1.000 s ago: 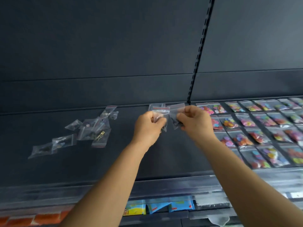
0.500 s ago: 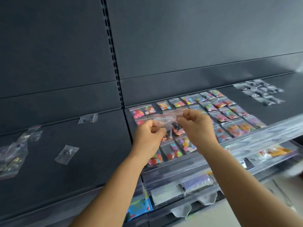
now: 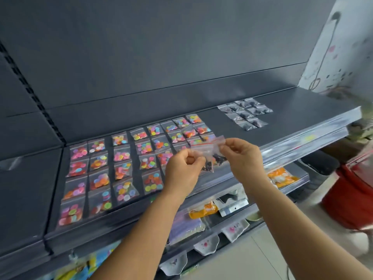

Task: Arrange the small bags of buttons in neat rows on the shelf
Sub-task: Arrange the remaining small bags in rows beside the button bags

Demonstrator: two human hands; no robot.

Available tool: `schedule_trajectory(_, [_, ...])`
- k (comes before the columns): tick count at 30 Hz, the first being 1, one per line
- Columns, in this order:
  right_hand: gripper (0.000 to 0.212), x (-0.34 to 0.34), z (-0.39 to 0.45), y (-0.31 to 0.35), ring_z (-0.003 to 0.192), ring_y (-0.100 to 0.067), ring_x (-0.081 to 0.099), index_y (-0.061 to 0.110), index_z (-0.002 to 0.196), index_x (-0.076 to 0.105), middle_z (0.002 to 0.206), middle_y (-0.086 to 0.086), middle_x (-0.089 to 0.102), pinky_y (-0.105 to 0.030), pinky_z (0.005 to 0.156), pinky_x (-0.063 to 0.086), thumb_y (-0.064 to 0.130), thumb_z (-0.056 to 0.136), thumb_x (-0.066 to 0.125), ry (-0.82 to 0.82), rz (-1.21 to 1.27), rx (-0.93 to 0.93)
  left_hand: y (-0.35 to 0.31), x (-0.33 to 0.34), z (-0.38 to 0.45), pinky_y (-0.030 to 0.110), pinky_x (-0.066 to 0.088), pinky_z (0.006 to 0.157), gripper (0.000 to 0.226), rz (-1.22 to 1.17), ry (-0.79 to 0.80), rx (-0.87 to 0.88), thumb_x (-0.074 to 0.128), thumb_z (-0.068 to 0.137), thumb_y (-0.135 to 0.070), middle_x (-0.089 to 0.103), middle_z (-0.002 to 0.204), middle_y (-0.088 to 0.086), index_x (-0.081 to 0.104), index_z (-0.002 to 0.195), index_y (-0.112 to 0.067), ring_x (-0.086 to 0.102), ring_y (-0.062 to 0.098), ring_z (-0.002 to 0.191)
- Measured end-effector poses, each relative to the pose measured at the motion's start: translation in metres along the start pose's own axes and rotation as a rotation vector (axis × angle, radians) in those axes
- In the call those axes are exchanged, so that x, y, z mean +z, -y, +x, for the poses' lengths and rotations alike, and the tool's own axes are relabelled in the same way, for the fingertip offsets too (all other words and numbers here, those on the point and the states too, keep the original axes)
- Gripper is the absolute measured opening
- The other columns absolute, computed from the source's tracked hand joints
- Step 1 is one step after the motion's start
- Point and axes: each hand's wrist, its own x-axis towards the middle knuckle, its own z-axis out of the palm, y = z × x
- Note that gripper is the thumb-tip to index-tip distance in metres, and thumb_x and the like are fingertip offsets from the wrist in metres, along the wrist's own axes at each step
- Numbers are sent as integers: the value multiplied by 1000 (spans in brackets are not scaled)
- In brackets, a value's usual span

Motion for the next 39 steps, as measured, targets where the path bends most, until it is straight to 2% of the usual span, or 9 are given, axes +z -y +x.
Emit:
schedule_trajectory(5, [15,-46,31,-22,48,-11,42,27,80,71,78,-12,70,-26,50,37,20,88,61,-69,-17,30,-10,58,27,37,54,71,9,33,68,43,58,88,-13,64,78,-4,61,86,-21,60,17,73])
schedule_trajectory(9, [15,-73,67,-36,63,-20,54,27,78,70,79,-12,70,-36,61,48,18,87,62,-122,-13,44,-17,103,61,46,58,73,7,-18,117,39,61,85,-14,65,77,-1,61,84,-21,65,24,72])
schedule_trajectory(12, [9,-90,103,-44,68,-22,61,22,81,67,76,-4,71,-42,71,55,15,84,64,-180,-27,66,-23,134,93,44,55,69,8,-17,147,64,60,86,-15,67,80,-1,58,88,-23,67,27,77])
schedule_trajectory(17, [7,-117,160,-56,69,-21,65,21,80,65,73,2,71,-38,70,54,14,83,64,-256,-58,95,-34,182,140,23,43,58,7,-45,205,58,57,89,-9,61,71,-2,57,91,-16,55,18,64])
schedule_trajectory(23, [9,-148,217,-77,59,-12,57,20,91,60,76,7,69,-24,53,43,13,85,61,-284,-105,103,-37,225,186,24,42,62,13,18,165,45,61,86,-15,65,83,2,57,99,-16,56,17,70])
schedule_trajectory(27, [13,-167,259,-96,62,-15,57,19,96,56,80,2,70,-25,54,41,13,85,60,-242,-137,95,-41,255,207,31,50,72,21,86,95,45,62,85,-17,69,85,1,52,103,-18,62,20,77])
schedule_trajectory(32, [13,-189,311,-120,67,-13,60,20,96,55,80,1,69,-25,58,42,15,85,61,-125,-229,63,-46,295,220,32,52,74,26,217,8,-10,59,89,-21,70,89,-4,48,112,-21,63,19,83])
schedule_trajectory(37, [17,-205,346,-137,76,-19,63,20,99,52,86,-1,67,-27,69,44,16,85,61,41,-272,57,-53,336,231,28,43,54,25,352,-90,-27,54,91,-17,69,84,-1,44,113,-22,60,17,72])
schedule_trajectory(39, [20,-209,354,-141,79,-20,60,19,103,52,88,-1,64,-26,71,42,16,86,61,107,-305,45,-54,349,231,35,49,59,26,429,-121,-7,53,90,-14,67,80,2,43,113,-21,60,22,71])
